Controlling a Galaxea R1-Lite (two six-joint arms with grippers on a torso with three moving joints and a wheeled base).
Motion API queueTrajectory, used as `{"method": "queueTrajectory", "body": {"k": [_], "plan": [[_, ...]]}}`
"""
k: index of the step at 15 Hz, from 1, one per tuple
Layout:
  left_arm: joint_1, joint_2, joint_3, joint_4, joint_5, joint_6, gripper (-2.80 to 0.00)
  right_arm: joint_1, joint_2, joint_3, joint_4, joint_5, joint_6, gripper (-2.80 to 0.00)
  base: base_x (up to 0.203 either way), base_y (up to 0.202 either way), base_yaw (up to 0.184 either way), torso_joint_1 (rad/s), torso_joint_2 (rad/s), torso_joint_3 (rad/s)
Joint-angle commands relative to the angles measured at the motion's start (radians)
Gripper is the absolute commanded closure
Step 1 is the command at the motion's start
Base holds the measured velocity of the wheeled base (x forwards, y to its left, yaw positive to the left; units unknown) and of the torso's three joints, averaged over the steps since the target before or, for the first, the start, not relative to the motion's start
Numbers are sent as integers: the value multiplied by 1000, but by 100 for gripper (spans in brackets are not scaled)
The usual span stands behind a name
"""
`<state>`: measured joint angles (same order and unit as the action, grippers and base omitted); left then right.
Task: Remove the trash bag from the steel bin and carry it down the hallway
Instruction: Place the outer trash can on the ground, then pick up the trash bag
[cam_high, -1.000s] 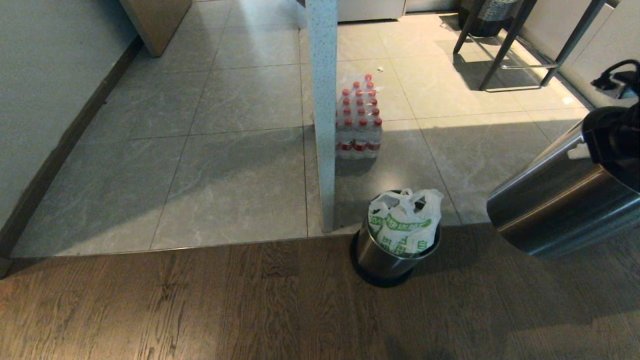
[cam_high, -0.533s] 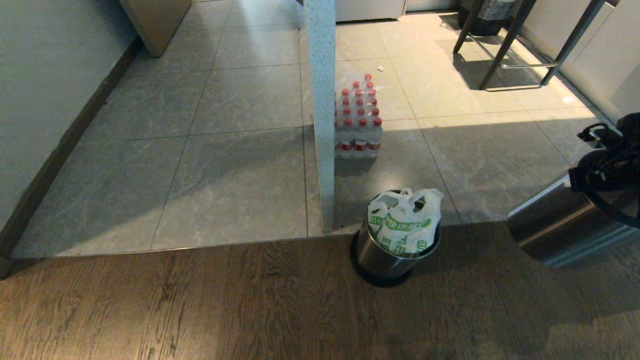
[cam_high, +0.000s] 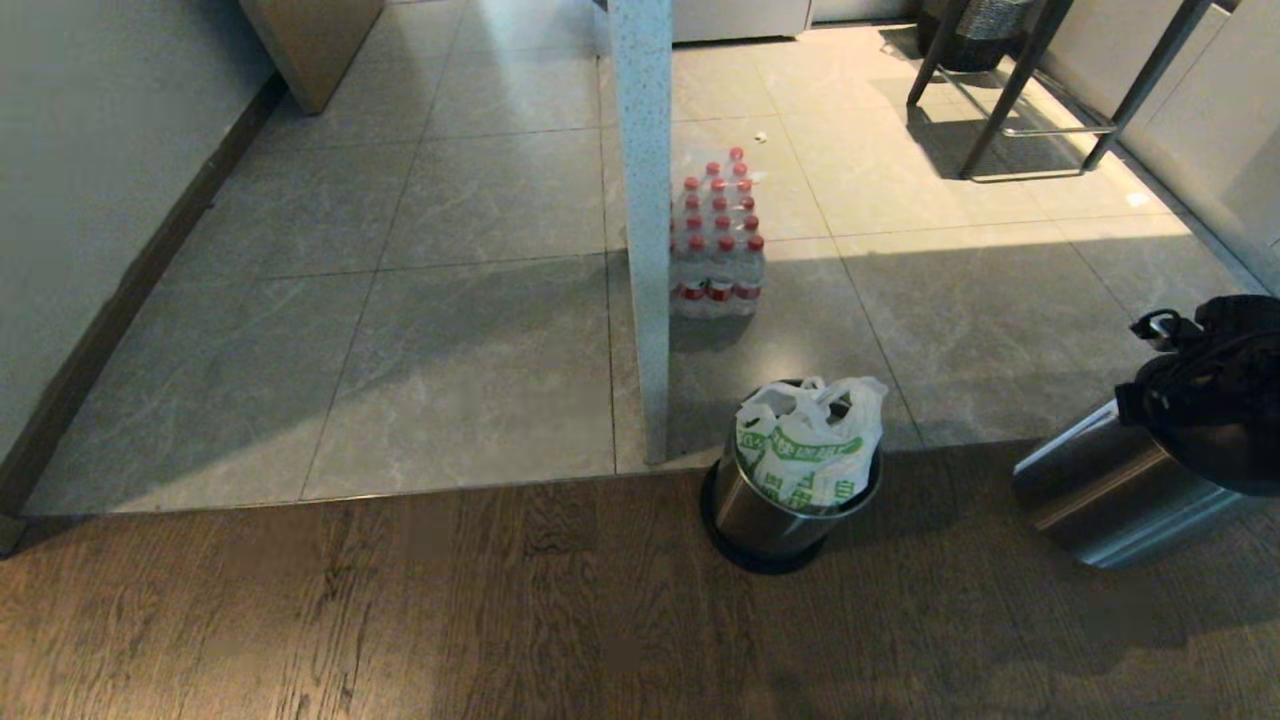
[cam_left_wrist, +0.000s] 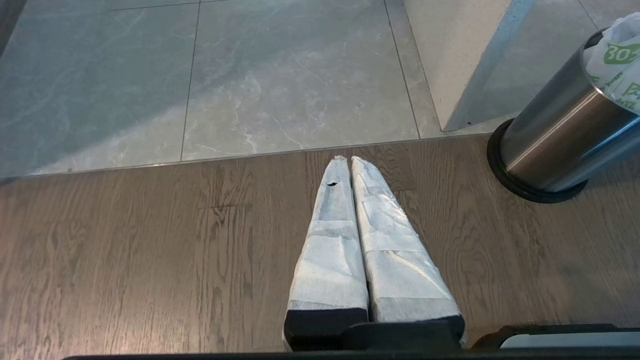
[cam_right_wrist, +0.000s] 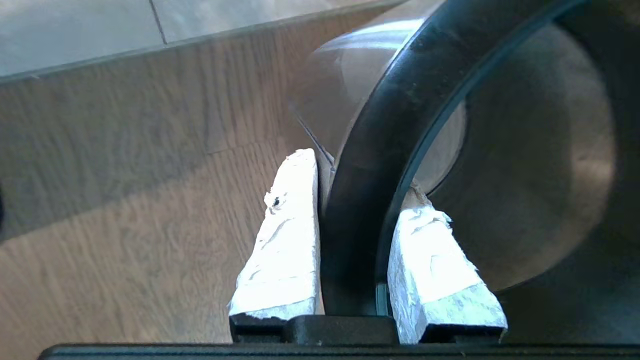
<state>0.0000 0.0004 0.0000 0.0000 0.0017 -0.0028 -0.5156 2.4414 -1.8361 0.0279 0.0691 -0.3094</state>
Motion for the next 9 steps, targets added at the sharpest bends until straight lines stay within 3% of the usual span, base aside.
{"method": "queueTrajectory", "body": {"k": [1,2,3,9], "plan": [[0,-2,0,0,1,0,0,-9,71,-48,5,0,0,0,0,0,0,0,0,0],[0,-2,2,0,1,0,0,-13,77,-51,4,8,3,0,0,0,0,0,0,0],[0,-2,2,0,0,0,0,-25,82,-53,8,19,1,-280,0,0,0,0,0,0],[0,-2,2,0,0,0,0,-38,-78,43,-40,18,3,-280,0,0,0,0,0,0]]}}
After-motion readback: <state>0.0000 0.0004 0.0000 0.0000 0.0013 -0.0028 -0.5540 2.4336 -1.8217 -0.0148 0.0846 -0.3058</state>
